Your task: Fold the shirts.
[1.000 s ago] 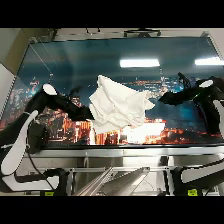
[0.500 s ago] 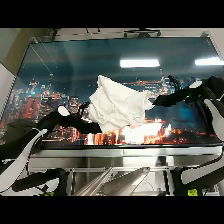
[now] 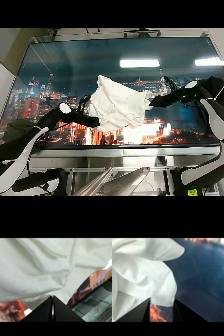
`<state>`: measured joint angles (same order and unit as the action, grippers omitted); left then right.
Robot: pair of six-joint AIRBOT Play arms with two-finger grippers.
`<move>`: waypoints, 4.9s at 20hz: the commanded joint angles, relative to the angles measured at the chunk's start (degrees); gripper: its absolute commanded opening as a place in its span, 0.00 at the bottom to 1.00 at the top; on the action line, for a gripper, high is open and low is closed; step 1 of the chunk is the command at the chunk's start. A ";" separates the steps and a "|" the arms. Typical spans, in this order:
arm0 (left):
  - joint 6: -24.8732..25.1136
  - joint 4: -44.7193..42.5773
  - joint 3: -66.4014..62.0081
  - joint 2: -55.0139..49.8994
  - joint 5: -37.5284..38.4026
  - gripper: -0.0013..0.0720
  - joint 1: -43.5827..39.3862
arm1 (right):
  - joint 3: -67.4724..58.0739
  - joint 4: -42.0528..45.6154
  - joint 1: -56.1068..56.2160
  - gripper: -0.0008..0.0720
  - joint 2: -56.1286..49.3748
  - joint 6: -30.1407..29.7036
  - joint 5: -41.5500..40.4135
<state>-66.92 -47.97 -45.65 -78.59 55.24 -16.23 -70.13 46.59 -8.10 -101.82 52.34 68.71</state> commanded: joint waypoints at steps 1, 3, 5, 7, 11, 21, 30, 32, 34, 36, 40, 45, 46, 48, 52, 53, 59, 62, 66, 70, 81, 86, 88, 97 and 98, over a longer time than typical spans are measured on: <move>0.13 0.46 -0.28 0.04 1.20 0.06 -0.04 | 0.00 -3.15 0.96 0.12 -0.22 -0.87 0.76; 1.81 3.74 -0.35 0.09 2.10 0.06 0.13 | 0.00 -9.07 0.96 0.03 -0.20 -1.62 0.81; 4.28 8.09 -1.55 1.22 5.86 0.06 1.33 | 0.00 -14.69 0.90 0.03 1.29 -2.62 2.71; 4.46 9.07 -5.33 4.94 12.02 0.05 4.07 | -0.28 -17.92 0.13 0.03 6.25 -3.13 5.97; 4.35 21.57 -18.08 16.81 22.86 0.04 12.70 | -2.49 -33.70 -5.99 0.03 26.12 -5.31 11.76; 4.48 35.47 -53.44 38.93 20.92 0.05 57.99 | -17.86 -40.50 -32.02 0.03 67.23 -5.44 -10.47; 7.32 29.31 -61.72 15.32 21.38 0.05 43.04 | -18.12 -34.10 -21.09 0.03 46.62 -3.34 -5.27; 6.91 17.75 -62.47 7.85 17.16 0.05 34.32 | -17.79 -25.33 -15.69 0.03 38.27 0.96 -7.23; 6.43 7.56 -64.24 -1.92 14.12 0.05 26.95 | -17.79 -20.22 -12.39 0.03 29.09 3.52 -8.04; 6.38 2.23 -67.91 -12.61 13.68 0.05 22.53 | -17.79 -20.20 -10.21 0.03 19.30 3.65 -8.66; 2.93 -2.32 -74.82 -32.22 8.85 0.04 19.96 | -17.86 -21.73 -8.22 0.03 1.66 3.63 -14.88; 3.52 -1.42 -69.79 -37.51 -1.29 0.05 22.47 | -22.18 -36.20 -9.38 0.03 -13.22 -0.50 -17.18; 3.96 -1.51 -70.29 -37.46 -0.04 0.05 22.95 | -23.98 -36.79 -9.73 0.03 -14.56 -0.48 -16.04; 3.89 -2.03 -71.45 -37.09 5.07 0.04 24.09 | -24.81 -36.24 -10.80 0.03 -14.84 -0.50 -13.51; 2.10 -2.95 -66.66 -34.69 14.58 0.04 26.32 | -24.76 -26.49 -12.59 0.03 -14.93 3.28 -6.21; 1.44 -4.68 -65.13 -34.69 15.32 0.04 26.32 | -24.74 -24.04 -12.37 0.03 -14.97 3.72 -5.97; 1.16 -6.58 -55.04 -34.75 12.11 0.04 25.18 | -24.70 -17.99 -10.47 0.03 -15.56 5.25 -5.86; 1.07 -6.60 -53.42 -34.75 12.50 0.04 25.18 | -24.70 -16.31 -10.32 0.03 -15.56 6.49 -5.84; 0.83 -6.60 -53.48 -34.82 14.34 0.03 25.22 | -24.70 -13.79 -10.36 0.03 -15.54 10.25 -5.18; -2.27 -10.51 -56.02 -34.82 21.38 0.02 26.99 | -24.76 -5.86 -10.49 0.03 -14.12 14.12 -4.15; -13.33 -10.82 -66.27 -32.02 42.45 0.40 29.59 | -24.26 4.63 -13.51 0.32 -2.21 16.81 10.05; -6.36 -10.91 -31.54 -9.27 34.25 0.41 29.59 | -3.19 15.19 -13.97 0.32 12.90 15.54 9.97; -4.46 -10.88 -15.87 2.51 27.28 0.41 30.38 | 6.16 15.21 -15.45 0.33 17.57 15.13 5.92; -6.36 -8.15 23.12 33.20 17.20 0.60 36.35 | 13.57 15.28 -20.02 0.54 17.49 14.91 5.38; -6.25 -7.41 23.93 34.42 16.17 0.94 36.87 | 13.57 14.95 -19.93 0.54 17.38 14.91 5.20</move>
<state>-72.10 -56.99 -28.49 -49.95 74.85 19.05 -57.36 61.60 -27.57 -84.47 67.31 74.22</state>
